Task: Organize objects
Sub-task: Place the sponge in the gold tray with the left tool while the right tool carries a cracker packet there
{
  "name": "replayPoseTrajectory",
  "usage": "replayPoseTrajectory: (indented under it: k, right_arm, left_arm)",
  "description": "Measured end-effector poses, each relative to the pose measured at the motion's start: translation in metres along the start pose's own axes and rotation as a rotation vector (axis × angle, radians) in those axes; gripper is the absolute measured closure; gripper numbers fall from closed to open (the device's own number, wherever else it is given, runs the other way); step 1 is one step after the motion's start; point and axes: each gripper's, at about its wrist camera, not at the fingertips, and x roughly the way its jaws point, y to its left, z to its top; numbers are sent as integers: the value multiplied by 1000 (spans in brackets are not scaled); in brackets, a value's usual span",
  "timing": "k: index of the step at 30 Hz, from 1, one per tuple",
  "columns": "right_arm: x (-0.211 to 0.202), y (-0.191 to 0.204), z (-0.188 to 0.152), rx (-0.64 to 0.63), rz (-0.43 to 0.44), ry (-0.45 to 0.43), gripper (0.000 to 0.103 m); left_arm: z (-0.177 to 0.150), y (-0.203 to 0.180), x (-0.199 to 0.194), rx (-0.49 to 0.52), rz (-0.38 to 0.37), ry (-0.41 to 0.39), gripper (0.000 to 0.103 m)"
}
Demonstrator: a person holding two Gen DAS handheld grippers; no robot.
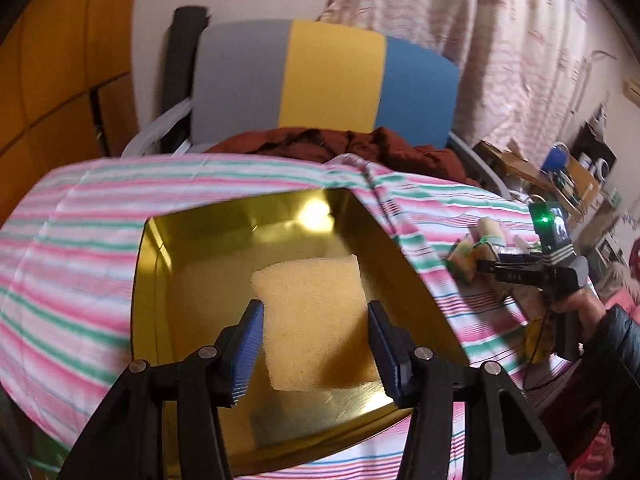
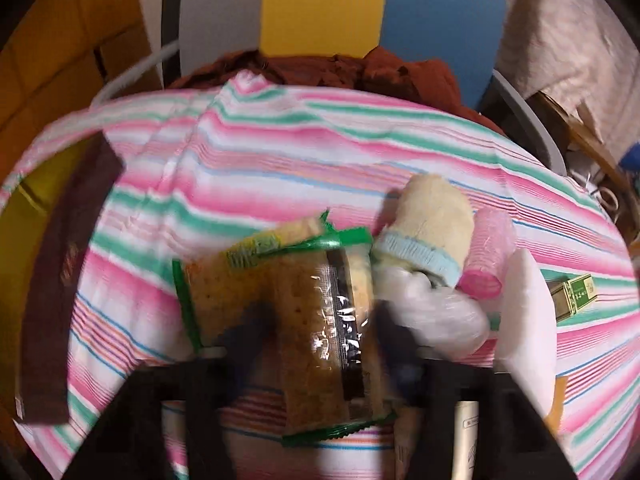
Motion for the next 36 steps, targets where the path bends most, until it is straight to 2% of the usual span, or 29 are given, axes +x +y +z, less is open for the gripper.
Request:
replayPoseTrajectory:
  k: [5,12,15,20,25,29,31,33,36]
  right_arm:
    - [-8,-4,-1,32,23,-2,59]
    - [-55,5,0,50,68,-111,59]
    - [-82,24,4,34,119,-164,59]
    - [-115,71,11,9,273,-221,59]
    - [-123,142,13,-58,434,-197,59]
    - [-112,196,9,-92,502,-137,59]
    - [-104,217,5,-94,541,-97,58]
    - [-97,233,3,-92,543,-78,54]
    - [-92,244,0,-85,559,-64,47]
  left_arm:
    - [-12,8,3,-26,13,10,51]
    - [-19,22,6,-37,49,13,51]
    - [-23,29,8,-34,78,18,51]
    - [-31,45,11,-57,115,40,50]
    - [-35,59,9,-65,162,44,48]
    - [-42,72,4,-89,171,46,46]
    - [-44,77,0,-101,169,47,38]
    - [-45,82,-5,-109,178,36,29]
    - [-46,88,-12,-119,188,21,26]
